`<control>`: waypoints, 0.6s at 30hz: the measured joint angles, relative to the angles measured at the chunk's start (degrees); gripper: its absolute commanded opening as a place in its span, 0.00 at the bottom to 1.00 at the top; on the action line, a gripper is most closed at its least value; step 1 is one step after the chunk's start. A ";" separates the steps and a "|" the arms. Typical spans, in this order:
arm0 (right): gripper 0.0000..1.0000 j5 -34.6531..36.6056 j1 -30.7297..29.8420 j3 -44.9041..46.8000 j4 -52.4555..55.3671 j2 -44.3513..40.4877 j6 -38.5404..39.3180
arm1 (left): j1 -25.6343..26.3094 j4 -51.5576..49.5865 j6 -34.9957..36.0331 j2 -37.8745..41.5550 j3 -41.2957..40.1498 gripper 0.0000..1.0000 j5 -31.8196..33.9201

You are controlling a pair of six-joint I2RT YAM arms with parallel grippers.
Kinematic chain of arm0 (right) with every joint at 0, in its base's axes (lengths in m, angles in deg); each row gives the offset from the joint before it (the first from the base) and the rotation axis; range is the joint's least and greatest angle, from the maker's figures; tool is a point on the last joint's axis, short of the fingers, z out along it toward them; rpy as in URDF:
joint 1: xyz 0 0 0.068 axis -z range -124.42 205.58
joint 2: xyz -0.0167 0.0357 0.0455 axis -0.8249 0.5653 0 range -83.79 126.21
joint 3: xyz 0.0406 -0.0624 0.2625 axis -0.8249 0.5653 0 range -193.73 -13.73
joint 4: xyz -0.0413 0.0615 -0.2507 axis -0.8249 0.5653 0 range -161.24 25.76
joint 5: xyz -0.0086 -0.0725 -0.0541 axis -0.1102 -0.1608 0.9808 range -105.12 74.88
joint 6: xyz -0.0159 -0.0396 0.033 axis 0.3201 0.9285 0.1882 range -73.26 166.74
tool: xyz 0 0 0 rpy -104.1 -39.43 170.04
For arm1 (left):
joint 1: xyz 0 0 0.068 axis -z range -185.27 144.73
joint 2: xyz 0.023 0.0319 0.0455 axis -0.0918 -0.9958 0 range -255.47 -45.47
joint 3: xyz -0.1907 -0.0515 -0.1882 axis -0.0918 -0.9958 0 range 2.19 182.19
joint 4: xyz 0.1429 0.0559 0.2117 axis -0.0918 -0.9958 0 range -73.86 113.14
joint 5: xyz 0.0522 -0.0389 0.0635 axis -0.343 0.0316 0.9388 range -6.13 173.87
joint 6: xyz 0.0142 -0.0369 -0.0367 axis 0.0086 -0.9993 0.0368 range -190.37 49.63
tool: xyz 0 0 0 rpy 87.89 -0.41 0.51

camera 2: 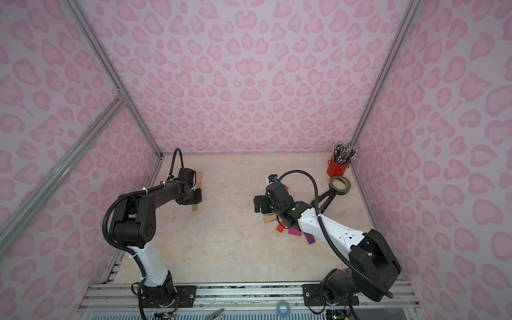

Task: Assemble the letter k with building blocks
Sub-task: Assemble the building block at the center of the board.

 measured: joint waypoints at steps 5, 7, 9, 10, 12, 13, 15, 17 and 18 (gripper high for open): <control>0.98 0.50 0.26 0.55 -0.04 -0.98 0.00 | 0.00 0.28 0.13 -0.94 0.83 0.32 0.37; 0.98 0.81 0.33 0.92 -0.02 -1.27 0.00 | 0.07 0.72 0.17 -1.11 0.94 0.33 0.63; 0.98 0.81 0.35 1.05 0.11 -1.31 0.00 | 0.04 0.85 0.15 -1.11 0.94 0.34 0.55; 0.98 0.81 0.37 1.05 0.02 -1.31 0.00 | 0.04 0.87 0.15 -1.11 0.98 0.34 0.50; 0.98 0.81 0.37 1.05 0.00 -1.31 -0.02 | 0.04 0.87 0.15 -1.20 1.16 0.35 0.48; 0.98 0.81 0.39 1.05 0.02 -1.31 -0.02 | 0.04 0.85 0.15 -1.25 1.25 0.36 0.44; 0.98 0.81 0.48 1.05 -0.02 -1.31 -0.04 | 0.04 0.81 0.15 -1.31 1.40 0.37 0.33; 0.98 0.81 0.48 1.05 0.02 -1.31 -0.07 | 0.04 0.79 0.15 -1.36 1.49 0.37 0.24; 0.98 0.81 0.48 1.05 0.00 -1.31 -0.11 | 0.04 0.79 0.15 -1.36 1.49 0.37 0.22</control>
